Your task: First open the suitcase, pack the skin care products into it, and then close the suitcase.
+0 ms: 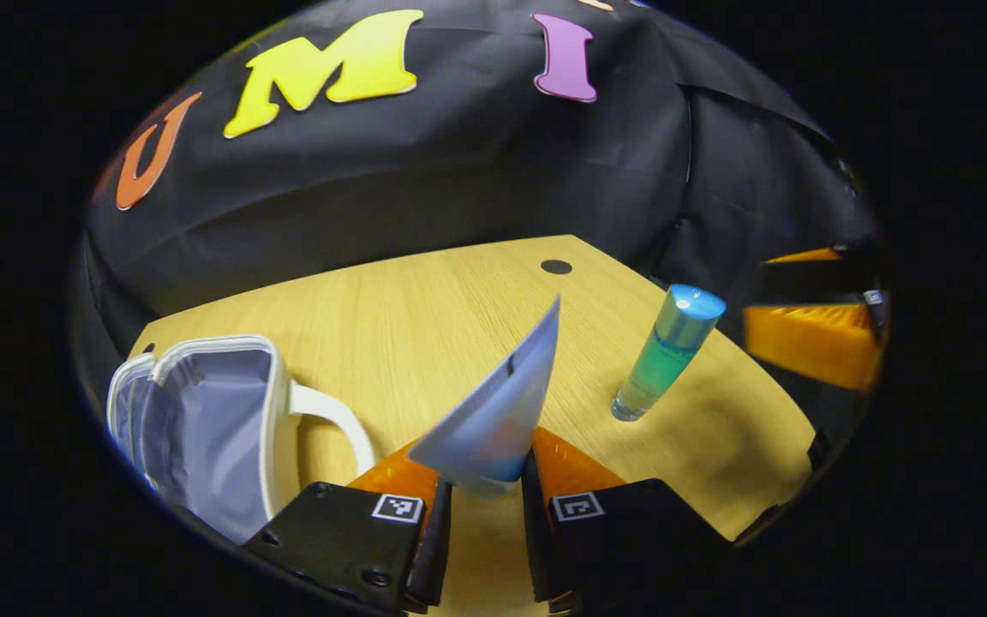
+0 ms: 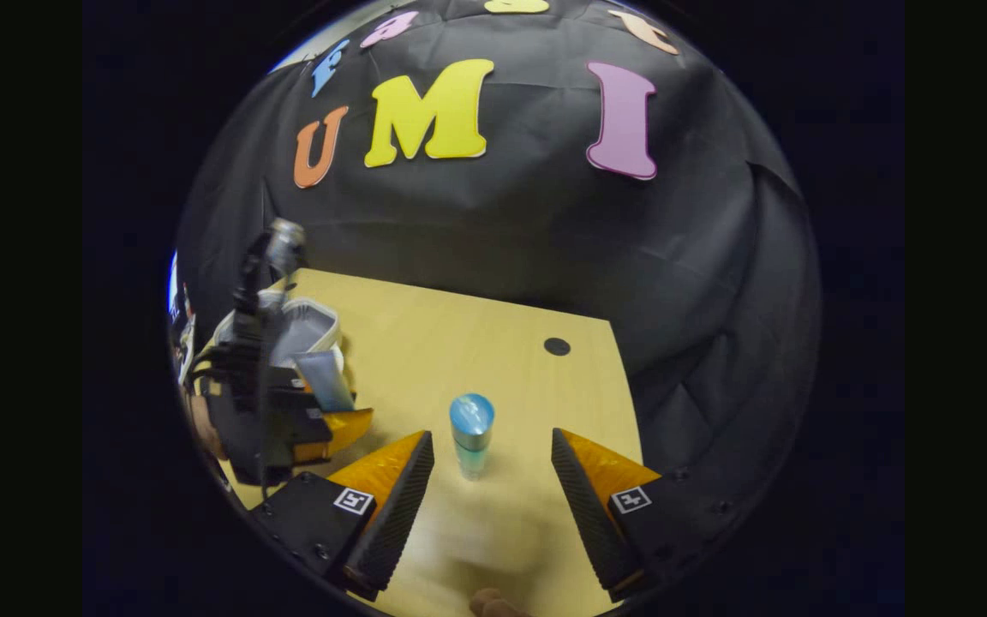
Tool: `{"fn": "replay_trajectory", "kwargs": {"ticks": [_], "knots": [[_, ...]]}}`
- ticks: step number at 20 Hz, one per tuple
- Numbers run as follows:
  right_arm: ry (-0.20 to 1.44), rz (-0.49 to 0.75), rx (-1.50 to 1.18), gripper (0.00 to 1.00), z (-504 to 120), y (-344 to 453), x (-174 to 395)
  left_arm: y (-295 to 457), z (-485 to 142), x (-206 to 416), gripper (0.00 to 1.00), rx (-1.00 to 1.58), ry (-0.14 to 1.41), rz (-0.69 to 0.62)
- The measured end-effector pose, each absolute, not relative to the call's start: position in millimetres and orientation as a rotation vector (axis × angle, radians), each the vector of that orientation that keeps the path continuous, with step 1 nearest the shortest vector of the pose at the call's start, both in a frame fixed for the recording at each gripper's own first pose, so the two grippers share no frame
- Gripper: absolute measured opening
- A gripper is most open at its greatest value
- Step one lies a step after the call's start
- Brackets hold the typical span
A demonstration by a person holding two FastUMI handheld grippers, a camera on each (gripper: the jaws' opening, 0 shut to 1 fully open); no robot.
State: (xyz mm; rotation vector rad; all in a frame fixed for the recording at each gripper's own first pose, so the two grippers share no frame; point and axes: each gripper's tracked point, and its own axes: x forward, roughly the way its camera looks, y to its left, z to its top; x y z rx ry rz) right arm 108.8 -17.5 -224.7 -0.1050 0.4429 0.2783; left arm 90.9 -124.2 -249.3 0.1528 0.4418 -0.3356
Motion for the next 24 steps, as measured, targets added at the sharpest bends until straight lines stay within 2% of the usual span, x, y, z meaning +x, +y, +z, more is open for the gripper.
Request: {"fn": "replay_trajectory", "kwargs": {"ticks": [6, 9, 10, 13, 15, 16, 24], "knots": [[0.548, 0.209, -0.006, 0.81, -270, 7, 151, -102, -188, 10, 0.41, 0.113, 0.413, -0.314], [0.588, 0.145, 0.021, 0.7, -287, 6, 159, -84, -169, -35, 0.41, 0.124, 0.428, -0.321], [0.606, 0.12, 0.008, 0.7, -294, 2, 161, -76, -162, -44, 0.4, 0.143, 0.415, -0.323], [0.617, 0.083, -0.016, 0.39, -300, 0, 158, -43, -162, -57, 0.4, 0.165, 0.401, -0.305], [0.616, 0.074, -0.043, 0.34, -296, 8, 156, -16, -168, -55, 0.4, 0.161, 0.414, -0.263], [0.622, 0.074, -0.046, 0.36, -298, 11, 153, -4, -168, -52, 0.41, 0.155, 0.415, -0.245], [0.647, 0.113, -0.069, 0.36, -289, 20, 57, 92, -163, 17, 0.4, 0.203, 0.362, -0.142]]}}
